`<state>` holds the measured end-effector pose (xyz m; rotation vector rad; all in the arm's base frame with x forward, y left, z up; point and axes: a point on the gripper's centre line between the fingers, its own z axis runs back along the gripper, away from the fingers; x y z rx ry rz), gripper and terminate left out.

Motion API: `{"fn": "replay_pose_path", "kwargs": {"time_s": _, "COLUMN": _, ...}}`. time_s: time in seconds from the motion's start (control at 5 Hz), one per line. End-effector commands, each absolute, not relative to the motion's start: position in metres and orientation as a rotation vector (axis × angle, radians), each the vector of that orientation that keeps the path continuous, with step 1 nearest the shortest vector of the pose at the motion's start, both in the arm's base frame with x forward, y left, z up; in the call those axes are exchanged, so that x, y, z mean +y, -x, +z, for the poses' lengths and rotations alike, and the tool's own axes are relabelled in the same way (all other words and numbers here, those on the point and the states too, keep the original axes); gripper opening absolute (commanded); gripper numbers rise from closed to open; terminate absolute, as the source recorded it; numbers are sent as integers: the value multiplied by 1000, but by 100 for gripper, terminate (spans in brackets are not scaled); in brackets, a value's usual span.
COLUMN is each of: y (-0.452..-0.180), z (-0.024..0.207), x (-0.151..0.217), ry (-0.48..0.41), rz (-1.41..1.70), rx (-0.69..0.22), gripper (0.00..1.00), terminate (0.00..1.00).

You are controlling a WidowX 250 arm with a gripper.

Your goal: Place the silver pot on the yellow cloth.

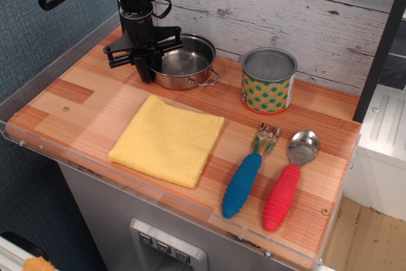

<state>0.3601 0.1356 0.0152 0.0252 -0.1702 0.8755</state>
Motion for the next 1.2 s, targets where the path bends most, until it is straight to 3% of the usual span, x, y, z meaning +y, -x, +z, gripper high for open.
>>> {"fn": "replay_pose_path", "kwargs": {"time_s": 0.0, "y": -354, "z": 59, "x": 143, "ry": 15, "rz": 885, "rx": -276, "gripper": 0, "terminate": 0}}
{"fn": "replay_pose_path", "kwargs": {"time_s": 0.4, "y": -335, "z": 78, "x": 140, "ry": 40, "rz": 854, "rx": -321, "gripper": 0, "terminate": 0}}
{"fn": "replay_pose_path", "kwargs": {"time_s": 1.0, "y": -287, "z": 73, "x": 112, "ry": -11, "rz": 640, "rx": -259, "gripper": 0, "terminate": 0}}
